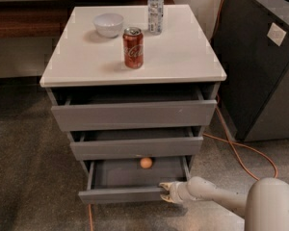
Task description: Pick orange from bottom drawer and place on counter
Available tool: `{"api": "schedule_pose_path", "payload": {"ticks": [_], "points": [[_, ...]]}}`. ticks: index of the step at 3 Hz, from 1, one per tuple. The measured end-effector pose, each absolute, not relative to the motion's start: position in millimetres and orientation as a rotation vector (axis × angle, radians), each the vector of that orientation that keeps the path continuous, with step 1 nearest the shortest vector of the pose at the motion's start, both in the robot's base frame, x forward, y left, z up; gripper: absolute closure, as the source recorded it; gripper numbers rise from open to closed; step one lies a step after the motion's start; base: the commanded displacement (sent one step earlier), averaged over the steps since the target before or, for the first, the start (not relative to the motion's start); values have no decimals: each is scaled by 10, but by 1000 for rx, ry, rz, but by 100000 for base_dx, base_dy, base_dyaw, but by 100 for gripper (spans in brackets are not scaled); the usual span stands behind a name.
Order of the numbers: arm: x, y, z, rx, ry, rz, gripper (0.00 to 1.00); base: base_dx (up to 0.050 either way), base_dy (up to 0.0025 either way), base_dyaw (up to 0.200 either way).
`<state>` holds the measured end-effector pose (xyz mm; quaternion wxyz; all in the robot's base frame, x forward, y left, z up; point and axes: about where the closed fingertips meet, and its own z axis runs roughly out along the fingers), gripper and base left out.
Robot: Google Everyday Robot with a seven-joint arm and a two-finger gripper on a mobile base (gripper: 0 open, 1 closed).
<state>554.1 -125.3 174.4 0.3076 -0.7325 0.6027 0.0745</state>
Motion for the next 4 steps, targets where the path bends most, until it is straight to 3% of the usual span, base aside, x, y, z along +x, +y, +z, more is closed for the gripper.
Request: {"api": "schedule_pose_path", "payload": {"ticks": [1,3,4], "points": [[5146,-1225,1712,-1941,1580,233,100,0,0,0],[5086,-1221,1741,-1940,1578,237,100,0,0,0],[4727,-1199,1705,-1929,1569,263,100,0,0,0]]}}
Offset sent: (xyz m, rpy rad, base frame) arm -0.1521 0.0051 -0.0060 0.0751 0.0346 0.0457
